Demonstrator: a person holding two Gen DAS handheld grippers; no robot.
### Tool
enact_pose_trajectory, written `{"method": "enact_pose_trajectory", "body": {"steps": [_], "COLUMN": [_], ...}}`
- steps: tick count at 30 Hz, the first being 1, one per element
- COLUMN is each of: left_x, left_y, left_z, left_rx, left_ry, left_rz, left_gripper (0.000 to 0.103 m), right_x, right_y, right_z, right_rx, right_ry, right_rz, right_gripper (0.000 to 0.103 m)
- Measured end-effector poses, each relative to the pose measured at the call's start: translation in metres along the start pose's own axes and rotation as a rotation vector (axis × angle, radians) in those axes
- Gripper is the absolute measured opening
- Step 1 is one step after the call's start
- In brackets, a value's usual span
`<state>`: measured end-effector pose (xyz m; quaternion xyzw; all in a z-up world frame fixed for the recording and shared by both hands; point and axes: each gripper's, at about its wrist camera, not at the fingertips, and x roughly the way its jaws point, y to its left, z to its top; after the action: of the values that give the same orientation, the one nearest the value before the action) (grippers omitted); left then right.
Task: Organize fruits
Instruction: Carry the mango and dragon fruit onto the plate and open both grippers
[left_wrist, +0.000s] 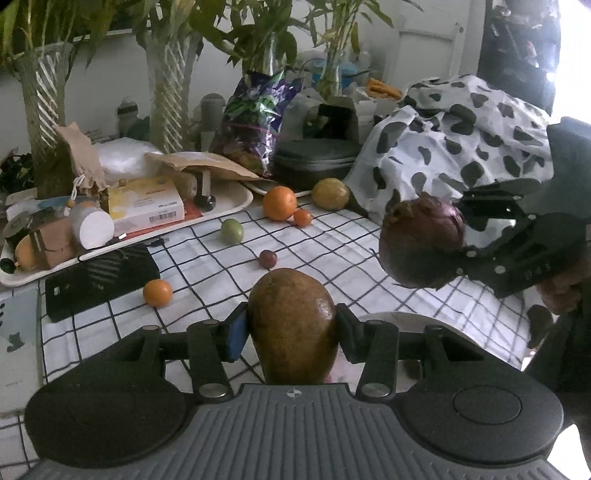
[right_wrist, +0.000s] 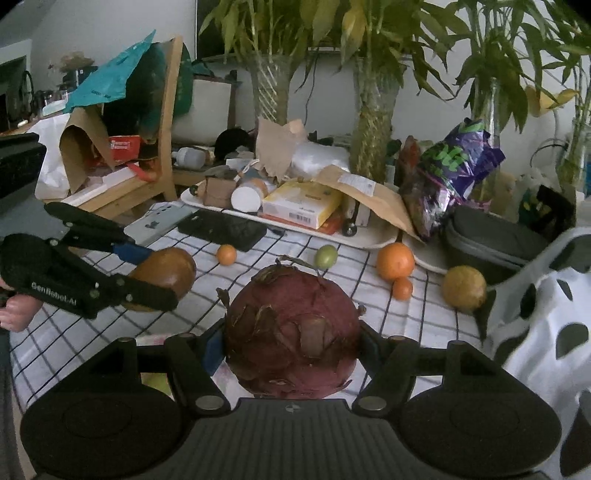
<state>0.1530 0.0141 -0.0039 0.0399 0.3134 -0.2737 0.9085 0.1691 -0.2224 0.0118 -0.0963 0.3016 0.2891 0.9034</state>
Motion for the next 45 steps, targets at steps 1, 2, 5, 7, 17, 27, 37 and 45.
{"method": "enact_pose_trajectory", "body": {"steps": [1,2,5,7,17,27,37,45], "left_x": [-0.003,-0.005,-0.013,-0.016,-0.033,-0.039,-0.028,-0.018], "left_y": [-0.002,-0.004,-0.013,-0.019,-0.048,-0.07,-0.07,-0.066], "left_z": [-0.001,-0.003,-0.009,-0.014,-0.031,-0.046,-0.054,-0.058], "left_rx": [-0.001,0.0,0.003,0.009,0.033,0.046,0.018,0.001], "left_ry": [-0.002,-0.003,0.002,0.013,0.051,0.116,0.214,0.263], "left_rz": [-0.002,-0.005,-0.008,-0.007,-0.018,-0.019,-0.007,-0.006], "left_gripper": [0.047,0.047,0.047,0.047,0.047,0.047,0.047,0.047], "right_x": [-0.004,-0.007,-0.017,-0.023,-0.045,-0.054,-0.041,-0.024], "right_y": [0.001,0.003,0.009,0.014,0.035,0.058,0.074,0.073], "right_z": [-0.003,-0.005,-0.011,-0.015,-0.033,-0.044,-0.054,-0.06], "right_rx": [-0.001,-0.002,-0.006,-0.012,-0.031,-0.058,-0.108,-0.117], "right_ry": [0.001,0.002,0.007,0.013,0.051,0.097,0.201,0.286], "right_rz": [0.001,0.003,0.015,0.024,0.053,0.092,0.106,0.066], "right_gripper": [0.072,0.072,0.072,0.072,0.072,0.072,0.072,0.073]}}
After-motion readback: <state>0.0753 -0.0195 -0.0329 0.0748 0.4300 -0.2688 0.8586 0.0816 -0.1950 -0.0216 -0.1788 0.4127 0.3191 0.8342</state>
